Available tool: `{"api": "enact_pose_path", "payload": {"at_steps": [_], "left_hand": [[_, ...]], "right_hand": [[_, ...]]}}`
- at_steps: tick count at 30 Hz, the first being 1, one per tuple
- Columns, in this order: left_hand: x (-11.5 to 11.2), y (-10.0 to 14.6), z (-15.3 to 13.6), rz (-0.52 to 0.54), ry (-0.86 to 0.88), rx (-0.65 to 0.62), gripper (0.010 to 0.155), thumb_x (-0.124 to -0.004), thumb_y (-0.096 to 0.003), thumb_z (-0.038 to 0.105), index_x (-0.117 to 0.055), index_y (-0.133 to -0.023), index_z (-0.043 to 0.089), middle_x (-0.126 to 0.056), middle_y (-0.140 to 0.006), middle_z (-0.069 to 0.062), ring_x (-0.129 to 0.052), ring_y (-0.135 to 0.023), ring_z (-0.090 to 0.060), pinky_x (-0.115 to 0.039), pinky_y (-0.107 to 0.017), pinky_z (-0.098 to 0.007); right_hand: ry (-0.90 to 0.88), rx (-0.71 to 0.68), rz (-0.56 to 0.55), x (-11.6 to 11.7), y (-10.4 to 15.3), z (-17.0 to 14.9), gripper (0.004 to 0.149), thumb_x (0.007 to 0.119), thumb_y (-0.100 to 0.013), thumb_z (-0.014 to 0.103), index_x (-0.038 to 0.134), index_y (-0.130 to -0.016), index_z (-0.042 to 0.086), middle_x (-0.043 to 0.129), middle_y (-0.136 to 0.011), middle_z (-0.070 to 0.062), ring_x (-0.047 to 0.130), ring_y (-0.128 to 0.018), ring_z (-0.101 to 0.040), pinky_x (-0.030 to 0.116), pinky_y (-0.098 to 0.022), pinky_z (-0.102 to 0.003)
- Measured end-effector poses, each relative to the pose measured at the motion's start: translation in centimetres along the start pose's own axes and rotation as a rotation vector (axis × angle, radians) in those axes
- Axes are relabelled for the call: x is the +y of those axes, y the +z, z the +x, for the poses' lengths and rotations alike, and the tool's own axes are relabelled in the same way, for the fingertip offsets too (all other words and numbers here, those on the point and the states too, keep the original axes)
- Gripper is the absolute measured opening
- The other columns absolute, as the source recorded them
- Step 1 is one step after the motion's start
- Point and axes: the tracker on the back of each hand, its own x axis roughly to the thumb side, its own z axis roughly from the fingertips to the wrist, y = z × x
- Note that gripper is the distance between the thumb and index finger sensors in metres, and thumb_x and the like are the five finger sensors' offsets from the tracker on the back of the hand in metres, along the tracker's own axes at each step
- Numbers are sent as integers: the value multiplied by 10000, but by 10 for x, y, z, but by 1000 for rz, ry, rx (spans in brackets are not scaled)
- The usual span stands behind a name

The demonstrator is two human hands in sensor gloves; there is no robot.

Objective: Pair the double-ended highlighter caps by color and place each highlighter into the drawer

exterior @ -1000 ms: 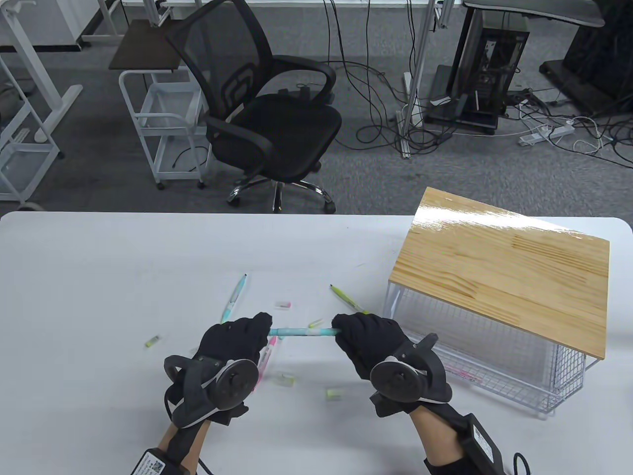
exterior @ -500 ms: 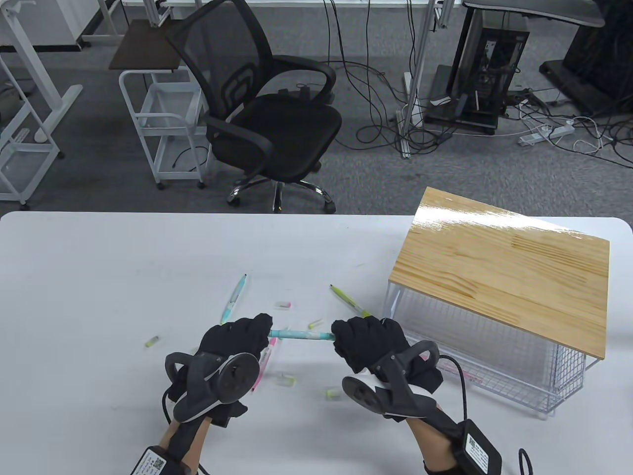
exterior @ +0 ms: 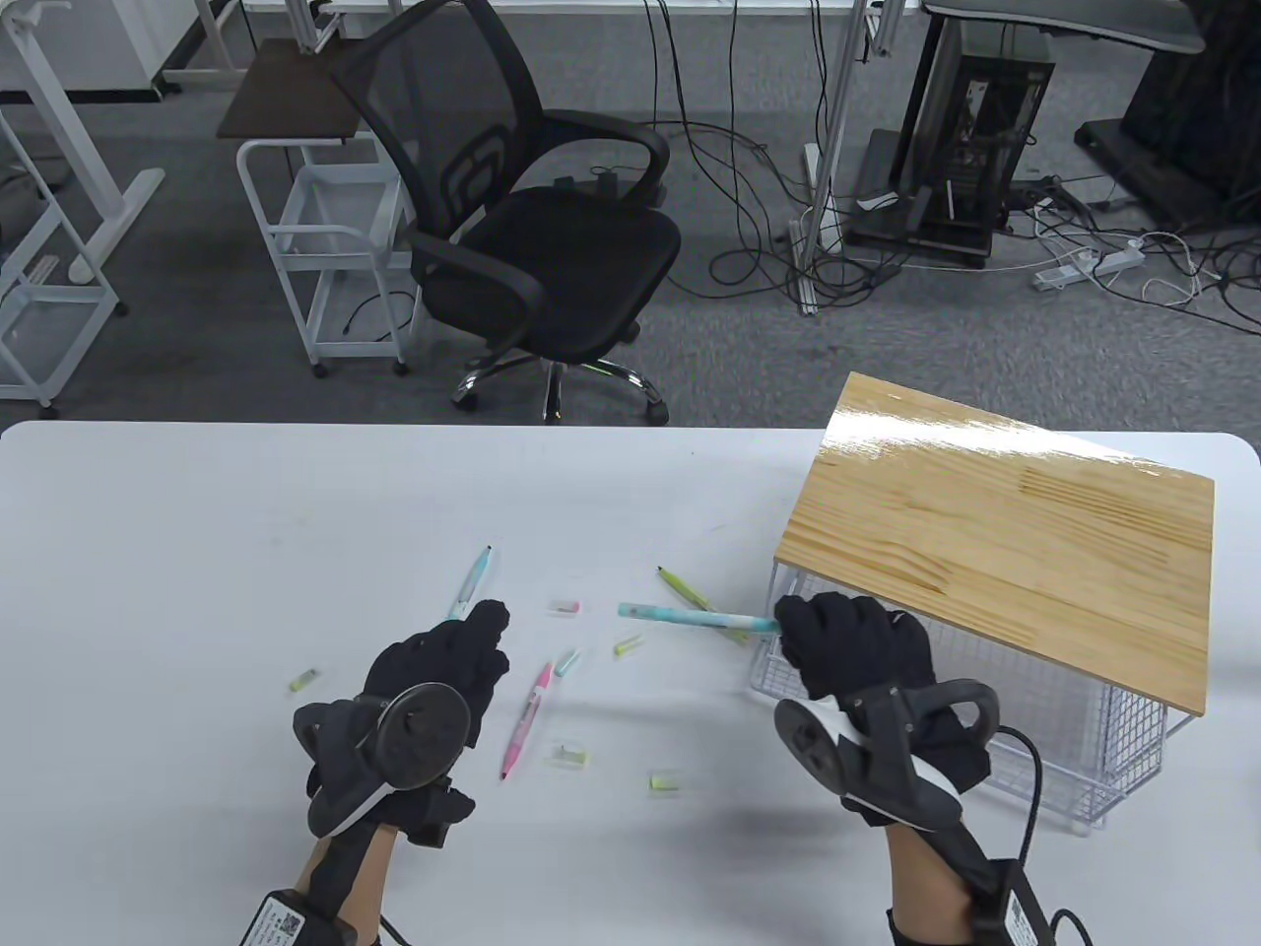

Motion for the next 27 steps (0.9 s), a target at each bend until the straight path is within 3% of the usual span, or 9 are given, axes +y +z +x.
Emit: {"api": "enact_pose_path", "payload": {"at_steps": [3,8,13,19,27], "left_hand": [[-1,-1,-3,-4,3,13,510,-616,-586,433,-620,-1087,339,-884,-917,70,-951,-694,-157,-803,-653,-431],[-4,-2,-5,-22,-7,24,508,-614,-587,432,-620,-1087,341,-884,-922,69,-950,-700,-159,-802,-657,-433],[-4,-2,-5,-30,-13,29,508,-613,-587,434,-621,-1087,344,-883,-925,70,-950,-706,-161,-800,-661,-434],[-4,-2,-5,-39,-18,36,507,-611,-588,434,-622,-1087,344,-882,-930,68,-949,-711,-162,-799,-663,-436],[-5,-3,-7,-54,-19,44,508,-613,-588,437,-621,-1087,346,-882,-933,66,-948,-721,-166,-795,-668,-441]], "right_hand": [[24,120,137,3,1,-27,416,663,-567,382,717,-979,353,812,-951,-11,912,-760,-194,768,-659,-446],[55,237,263,11,5,-56,413,698,-556,380,764,-963,361,852,-942,-17,945,-748,-206,792,-640,-446],[58,322,294,13,9,-75,408,745,-537,377,821,-937,348,904,-906,-34,981,-705,-219,822,-606,-442],[75,353,356,24,8,-79,404,790,-515,379,867,-909,346,949,-875,-38,1015,-678,-222,845,-579,-437],[99,322,497,60,1,-71,443,787,-519,390,839,-957,352,928,-917,-49,1010,-708,-240,836,-593,-455]]}}
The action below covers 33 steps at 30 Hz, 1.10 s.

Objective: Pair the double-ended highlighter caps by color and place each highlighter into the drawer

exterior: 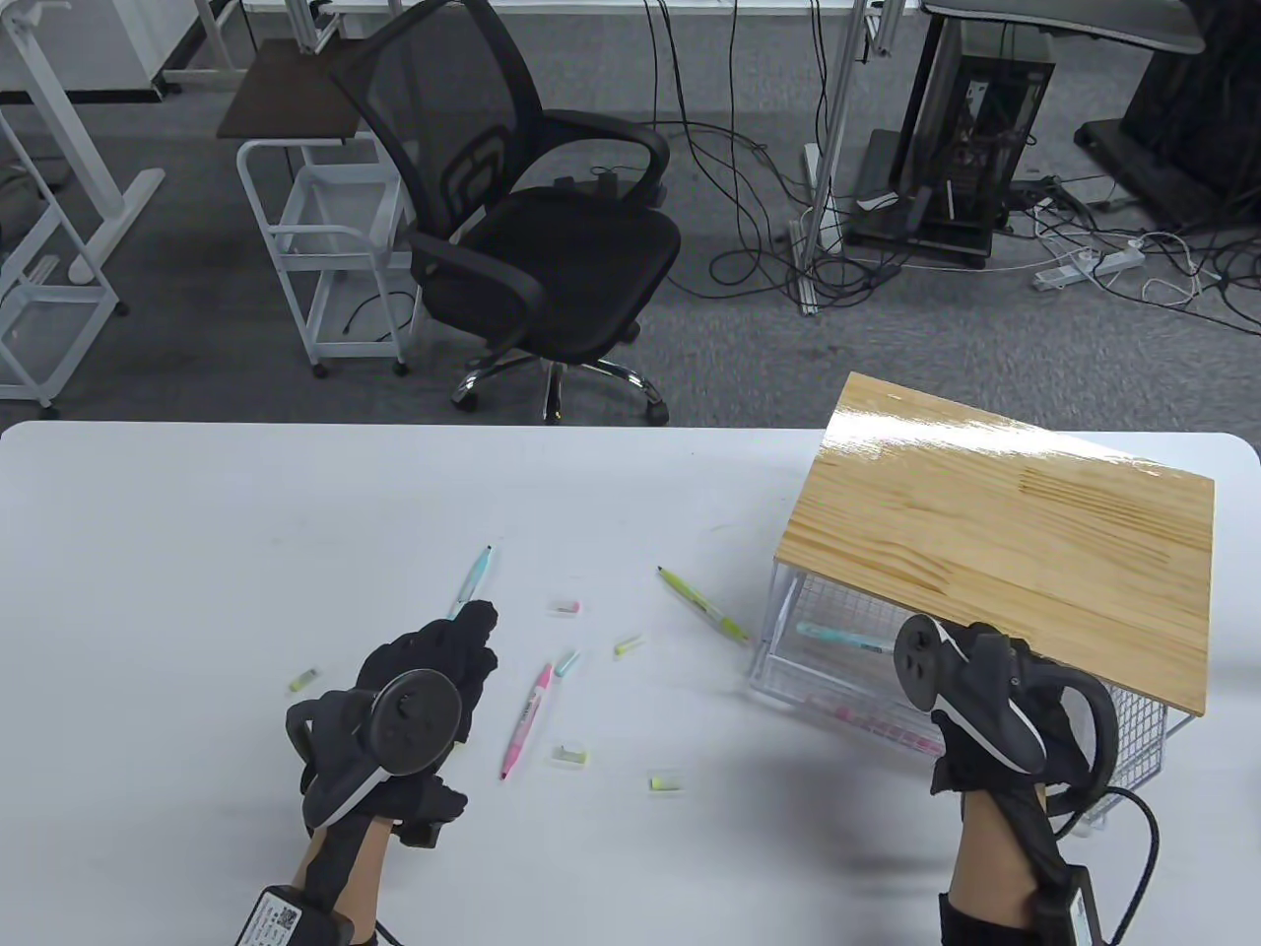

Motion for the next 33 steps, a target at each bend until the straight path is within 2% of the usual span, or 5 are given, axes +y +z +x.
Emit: {"api": "enact_pose_path", "payload": {"at_steps": [9,17,23,28,33], "left_hand": [[0,-1,-1,-10,-4,6,509,-612,-587,436,-621,-1088,345,-882,-936,66,-946,-732,-169,-792,-674,-445],[0,-2,-2,-19,-1,17,508,-611,-589,436,-618,-1089,346,-879,-939,65,-942,-740,-172,-788,-679,-447],[-1,-2,-3,-29,-8,20,510,-612,-589,438,-617,-1091,349,-873,-957,66,-933,-791,-182,-768,-709,-471],[0,-2,-4,-36,-7,28,511,-613,-588,443,-613,-1092,361,-857,-998,65,-907,-871,-196,-725,-755,-516],[-1,-3,-8,-51,-14,46,514,-620,-586,448,-613,-1094,365,-835,-1046,55,-879,-940,-208,-696,-782,-534]], "right_hand": [[48,-28,69,18,-10,15,427,780,-523,407,866,-941,388,970,-906,-19,1044,-706,-223,838,-590,-445],[66,-27,134,34,-19,17,474,786,-509,425,866,-972,363,977,-942,-16,1052,-754,-245,828,-620,-501],[25,-53,62,17,-11,22,635,749,-558,411,665,-1162,238,838,-1115,-109,948,-927,-336,771,-688,-539],[-62,-159,-41,-11,5,34,567,741,-565,412,680,-1112,276,820,-1102,-85,944,-911,-306,796,-673,-483],[-192,-295,-180,-43,32,50,554,744,-562,424,703,-1084,242,851,-1041,-73,950,-872,-285,792,-672,-471]]}}
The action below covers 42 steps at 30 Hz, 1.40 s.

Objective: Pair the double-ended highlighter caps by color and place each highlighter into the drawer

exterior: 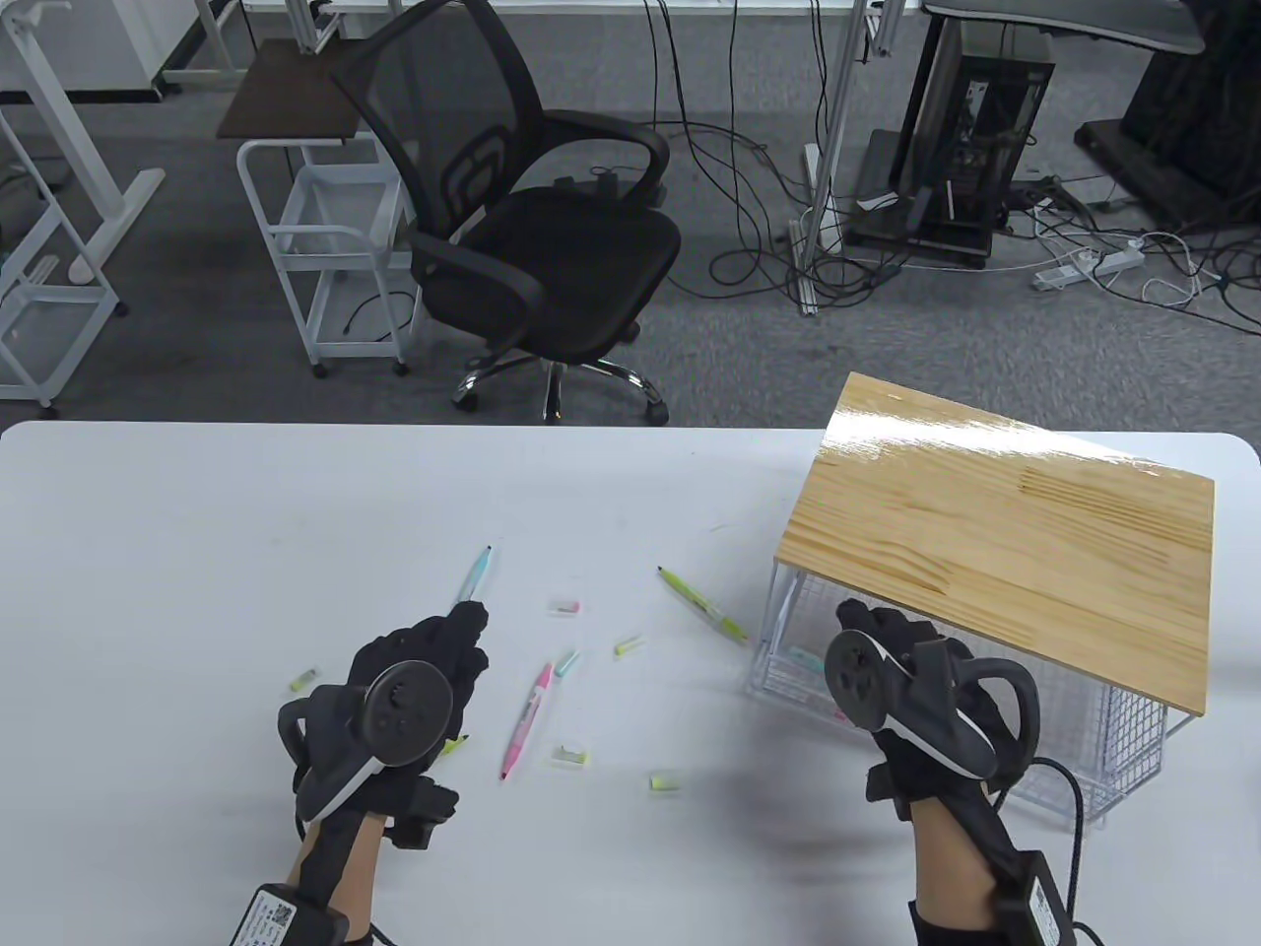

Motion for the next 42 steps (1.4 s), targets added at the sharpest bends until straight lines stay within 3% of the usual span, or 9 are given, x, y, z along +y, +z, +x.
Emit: {"api": "enact_pose_path", "payload": {"at_steps": [6,13,17,22,28,42], "left_hand": [[-17,-8,-8,-178,-120,62,570,-663,-565,499,-601,-1113,357,-789,-1125,38,-821,-1037,-224,-660,-812,-549],[-77,-19,-20,-568,-494,131,758,-790,-427,626,-566,-1118,409,-723,-1179,103,-740,-1112,-188,-632,-839,-541],[-100,-18,-17,-671,-668,139,804,-808,-379,659,-565,-1109,427,-736,-1161,118,-758,-1091,-171,-641,-837,-523],[-111,-16,-13,-718,-770,145,805,-829,-369,659,-581,-1096,416,-770,-1120,122,-798,-1046,-155,-677,-818,-487],[-126,-14,-19,-775,-822,173,690,-808,-429,621,-602,-1054,411,-795,-1071,146,-839,-1000,-131,-700,-805,-472],[-126,-14,-24,-690,-761,166,533,-834,-464,531,-703,-965,402,-880,-967,137,-917,-905,-126,-743,-773,-467]], "right_hand": [[-65,-144,-78,-13,11,28,591,748,-559,436,670,-1105,221,810,-1066,-95,912,-906,-304,768,-691,-482],[-17,-209,-52,-4,9,51,600,765,-550,444,677,-1098,217,789,-1082,-104,888,-933,-315,757,-703,-485],[-2,-229,-33,2,6,57,611,774,-545,448,670,-1101,216,780,-1087,-103,881,-939,-315,754,-703,-489],[11,-245,-17,6,5,63,619,777,-542,456,665,-1103,219,775,-1089,-101,877,-941,-313,752,-704,-492],[9,-272,0,10,5,68,618,779,-540,456,663,-1102,227,777,-1087,-98,878,-937,-313,755,-704,-486],[10,-296,21,12,5,71,618,777,-539,460,661,-1102,231,778,-1086,-92,879,-935,-310,754,-705,-486]]}}
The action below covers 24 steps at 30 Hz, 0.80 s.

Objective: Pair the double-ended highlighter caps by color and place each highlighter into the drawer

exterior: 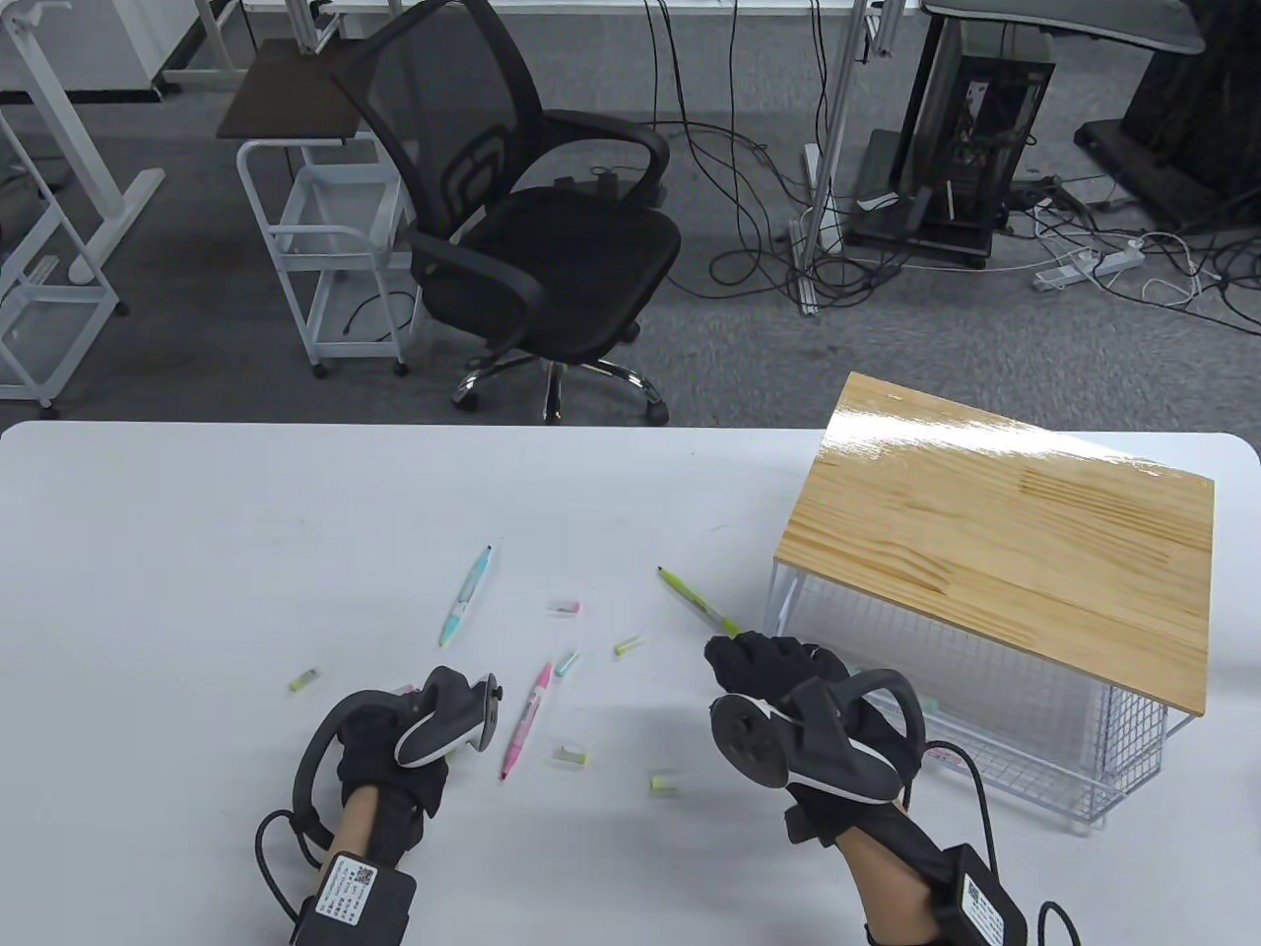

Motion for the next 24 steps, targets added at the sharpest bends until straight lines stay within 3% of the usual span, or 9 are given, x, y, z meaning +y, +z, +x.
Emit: {"api": "enact_pose_path", "payload": {"at_steps": [14,20,24], "left_hand": [[1,-1,2,-22,-21,-17,490,-783,-512,501,-683,-984,419,-863,-1005,141,-899,-948,-125,-732,-788,-454],[18,9,-4,53,77,-64,493,-739,-538,487,-614,-1006,397,-850,-1041,103,-890,-976,-129,-722,-801,-461],[33,22,-17,159,200,-94,496,-711,-558,470,-562,-1025,397,-814,-1059,105,-865,-989,-138,-687,-817,-493]], "right_hand": [[-18,-20,24,2,-2,1,621,781,-537,460,655,-1104,239,772,-1090,-95,879,-937,-307,767,-688,-507],[-58,-53,52,7,-5,2,650,799,-524,476,643,-1110,244,759,-1103,-93,870,-950,-312,751,-724,-453],[-91,-75,86,14,-10,3,691,824,-507,484,619,-1122,246,726,-1130,-100,842,-977,-327,740,-737,-452]]}}
